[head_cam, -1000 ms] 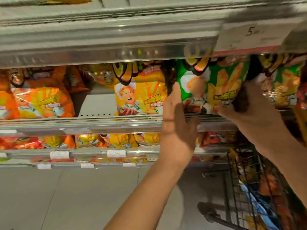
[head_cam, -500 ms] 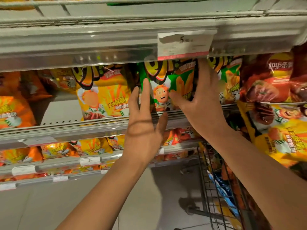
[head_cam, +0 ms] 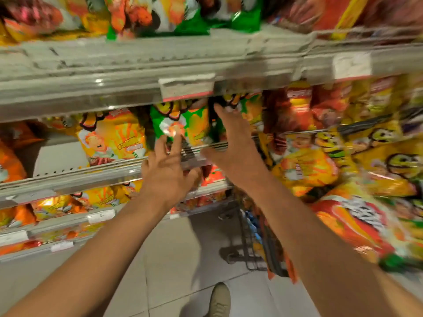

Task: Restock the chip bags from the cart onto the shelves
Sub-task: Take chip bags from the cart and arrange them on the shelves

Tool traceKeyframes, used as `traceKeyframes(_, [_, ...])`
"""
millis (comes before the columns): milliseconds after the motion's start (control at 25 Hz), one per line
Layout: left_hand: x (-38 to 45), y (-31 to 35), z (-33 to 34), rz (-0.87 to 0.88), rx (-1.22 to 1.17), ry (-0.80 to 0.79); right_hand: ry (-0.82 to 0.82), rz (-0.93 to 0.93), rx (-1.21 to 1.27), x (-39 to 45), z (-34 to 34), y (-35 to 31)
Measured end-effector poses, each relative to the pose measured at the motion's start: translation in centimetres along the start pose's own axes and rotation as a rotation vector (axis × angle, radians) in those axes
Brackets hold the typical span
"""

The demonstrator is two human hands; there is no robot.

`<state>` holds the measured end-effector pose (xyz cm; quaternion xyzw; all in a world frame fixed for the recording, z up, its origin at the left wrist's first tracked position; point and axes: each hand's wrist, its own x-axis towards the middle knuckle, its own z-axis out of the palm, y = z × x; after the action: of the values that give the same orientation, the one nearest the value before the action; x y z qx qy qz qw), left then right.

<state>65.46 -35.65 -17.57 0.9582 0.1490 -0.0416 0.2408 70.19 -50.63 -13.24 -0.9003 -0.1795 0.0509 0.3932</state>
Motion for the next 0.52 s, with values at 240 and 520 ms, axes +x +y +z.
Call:
traceKeyframes(240, [-6.3,8.7,-2.4,0.135,-0.056,-0.265,0.158,0.279,0.14,-15.1,-11.9,0.7])
traceKeyframes(520, [-2.9,19.6,-0.8,0.364,0.003,-0.41,0.36,0.651,0.344,-24.5,-17.8,8.3])
